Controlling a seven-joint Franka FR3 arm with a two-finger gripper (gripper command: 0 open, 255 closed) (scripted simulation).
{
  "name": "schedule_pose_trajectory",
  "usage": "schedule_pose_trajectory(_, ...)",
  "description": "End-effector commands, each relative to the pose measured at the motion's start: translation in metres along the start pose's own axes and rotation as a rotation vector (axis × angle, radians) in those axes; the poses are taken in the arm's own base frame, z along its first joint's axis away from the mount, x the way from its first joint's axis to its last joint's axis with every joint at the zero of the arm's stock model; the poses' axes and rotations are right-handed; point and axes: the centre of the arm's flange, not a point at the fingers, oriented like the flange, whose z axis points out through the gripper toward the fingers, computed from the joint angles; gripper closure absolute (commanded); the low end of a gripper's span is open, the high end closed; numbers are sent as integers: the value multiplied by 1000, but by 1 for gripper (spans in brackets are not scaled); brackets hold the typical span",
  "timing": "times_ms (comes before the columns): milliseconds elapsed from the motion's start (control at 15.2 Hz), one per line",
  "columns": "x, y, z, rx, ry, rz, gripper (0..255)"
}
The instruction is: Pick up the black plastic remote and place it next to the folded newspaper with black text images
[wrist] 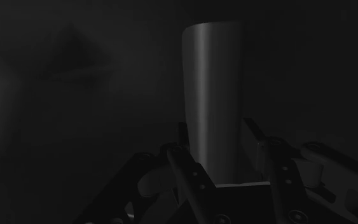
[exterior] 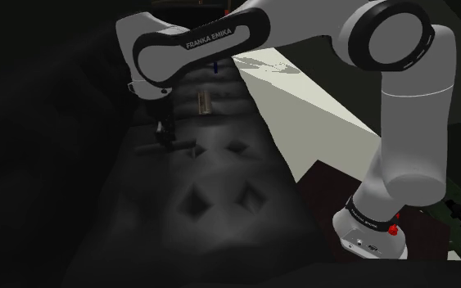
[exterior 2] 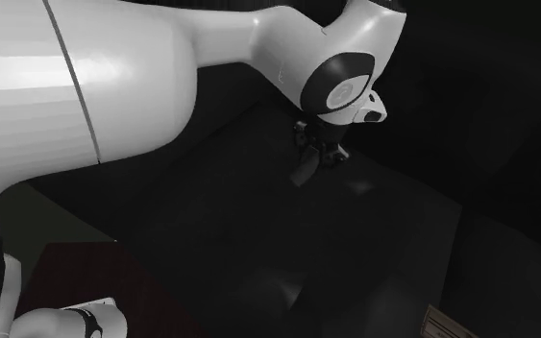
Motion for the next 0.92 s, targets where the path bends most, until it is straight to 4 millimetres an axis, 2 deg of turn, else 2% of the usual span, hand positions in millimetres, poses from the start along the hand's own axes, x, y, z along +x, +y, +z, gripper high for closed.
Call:
schedule_pose_trajectory(0, -6, 25, -3, 0, 0, -1, 255)
schedule_pose_trajectory(858, -55, 189, -18, 0, 0, -1, 255)
